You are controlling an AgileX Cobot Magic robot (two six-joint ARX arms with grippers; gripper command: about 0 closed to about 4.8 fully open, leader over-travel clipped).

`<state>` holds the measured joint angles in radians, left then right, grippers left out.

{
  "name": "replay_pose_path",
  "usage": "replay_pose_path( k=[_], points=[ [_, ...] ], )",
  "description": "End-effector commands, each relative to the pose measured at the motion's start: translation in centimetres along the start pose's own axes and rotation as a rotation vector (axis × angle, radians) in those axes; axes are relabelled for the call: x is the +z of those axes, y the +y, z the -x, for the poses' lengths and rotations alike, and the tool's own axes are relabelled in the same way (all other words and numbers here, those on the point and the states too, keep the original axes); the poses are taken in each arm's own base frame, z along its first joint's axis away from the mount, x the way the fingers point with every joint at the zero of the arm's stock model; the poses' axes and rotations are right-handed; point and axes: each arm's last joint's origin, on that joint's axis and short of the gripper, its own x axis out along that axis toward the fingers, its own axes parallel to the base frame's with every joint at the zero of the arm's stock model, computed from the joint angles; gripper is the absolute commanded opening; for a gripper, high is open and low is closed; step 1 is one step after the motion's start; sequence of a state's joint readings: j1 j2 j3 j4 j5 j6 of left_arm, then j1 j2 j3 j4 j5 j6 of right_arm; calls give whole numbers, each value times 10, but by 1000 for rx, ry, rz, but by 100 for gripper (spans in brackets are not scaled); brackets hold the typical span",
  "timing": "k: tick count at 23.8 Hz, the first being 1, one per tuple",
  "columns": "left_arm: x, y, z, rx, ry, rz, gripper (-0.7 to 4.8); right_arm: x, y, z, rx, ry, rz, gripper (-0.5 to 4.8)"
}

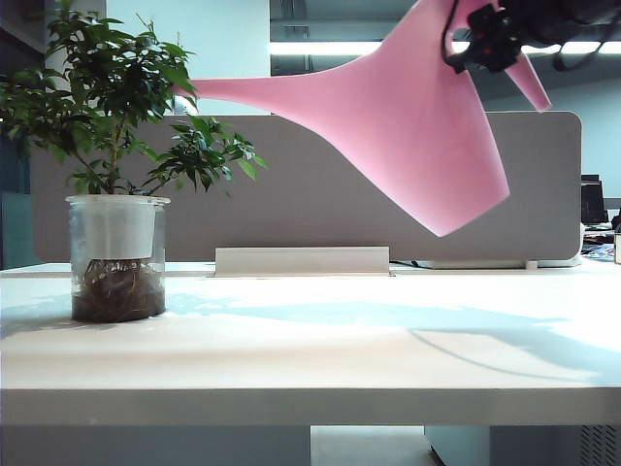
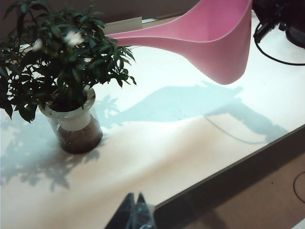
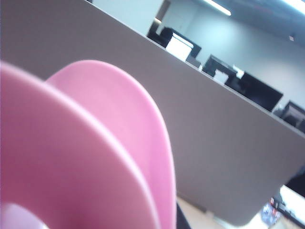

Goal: Pick up the watering can from the table, water the potted plant, and put the can back.

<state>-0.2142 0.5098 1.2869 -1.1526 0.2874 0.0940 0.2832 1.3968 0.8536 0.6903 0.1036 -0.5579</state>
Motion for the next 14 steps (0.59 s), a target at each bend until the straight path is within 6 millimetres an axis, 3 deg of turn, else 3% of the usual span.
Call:
replay_pose_path(
  k=[1, 14],
  points=[
    [1, 0, 1, -3, -9, -5, -5, 17, -10, -7, -42, -67, 60, -6],
    [1, 0, 1, -3, -9, -5, -5, 45, -19, -27, -29, -140, 232, -6]
  ],
)
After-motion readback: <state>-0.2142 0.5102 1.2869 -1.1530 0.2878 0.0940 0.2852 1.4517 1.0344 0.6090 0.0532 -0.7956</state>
